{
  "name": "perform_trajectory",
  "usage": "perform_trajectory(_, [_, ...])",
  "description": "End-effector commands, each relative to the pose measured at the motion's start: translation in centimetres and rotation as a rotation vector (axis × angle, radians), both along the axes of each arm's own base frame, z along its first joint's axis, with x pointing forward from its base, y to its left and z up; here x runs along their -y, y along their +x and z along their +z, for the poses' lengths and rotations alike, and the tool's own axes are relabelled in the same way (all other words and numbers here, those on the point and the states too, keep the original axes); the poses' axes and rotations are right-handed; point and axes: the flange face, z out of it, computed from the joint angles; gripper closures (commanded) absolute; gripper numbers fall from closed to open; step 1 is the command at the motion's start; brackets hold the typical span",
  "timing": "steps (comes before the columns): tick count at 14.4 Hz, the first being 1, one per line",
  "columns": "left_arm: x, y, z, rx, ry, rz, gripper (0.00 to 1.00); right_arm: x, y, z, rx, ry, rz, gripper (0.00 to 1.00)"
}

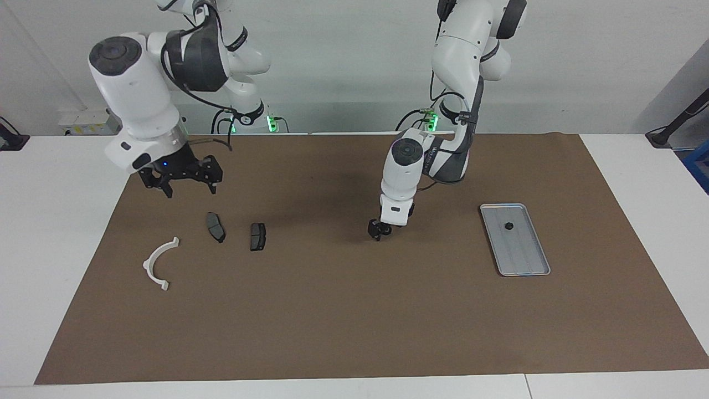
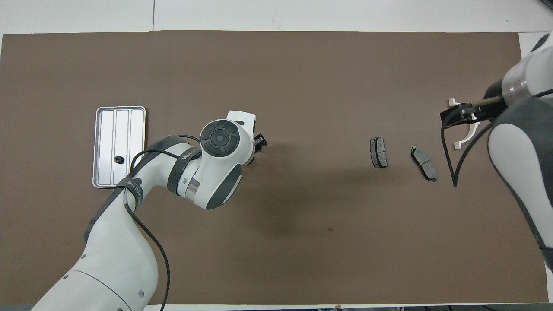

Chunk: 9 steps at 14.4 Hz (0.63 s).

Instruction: Pick bearing gear from pile to tray

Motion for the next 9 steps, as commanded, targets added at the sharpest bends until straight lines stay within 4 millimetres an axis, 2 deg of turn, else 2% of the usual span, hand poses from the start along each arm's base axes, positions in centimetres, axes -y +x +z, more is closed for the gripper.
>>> perform_trajectory(1, [-0.4,0.2,-0.5,0.019,0.000,0.013,0.40,0.7,-3.5,3.0,-0.010,0.020,0.028,0.00])
perform_trajectory(3, [-0.1,-0.3,-0.7,0.007,0.008,0.013,0.68,0.8,-4.5,3.8,-0.031,0.021,0.023,0.00])
perform_trajectory(5, [0.3,-0.9,-0.8,-0.017,0.025,0.025,0.89,1.3,-4.6,3.6,-0.051,0.031,0.006,0.00])
perform_trajectory(8, [1.0,-1.8,-0.8,-0.038,0.043,0.009,0.93,2.2,-4.2,3.7,-0.050,0.061,-0.019,0.00])
perform_trajectory(9, [1.0,-1.8,-0.8,-0.040,0.045,0.009,0.98,2.2,-4.2,3.8,-0.049,0.061,-0.019,0.00])
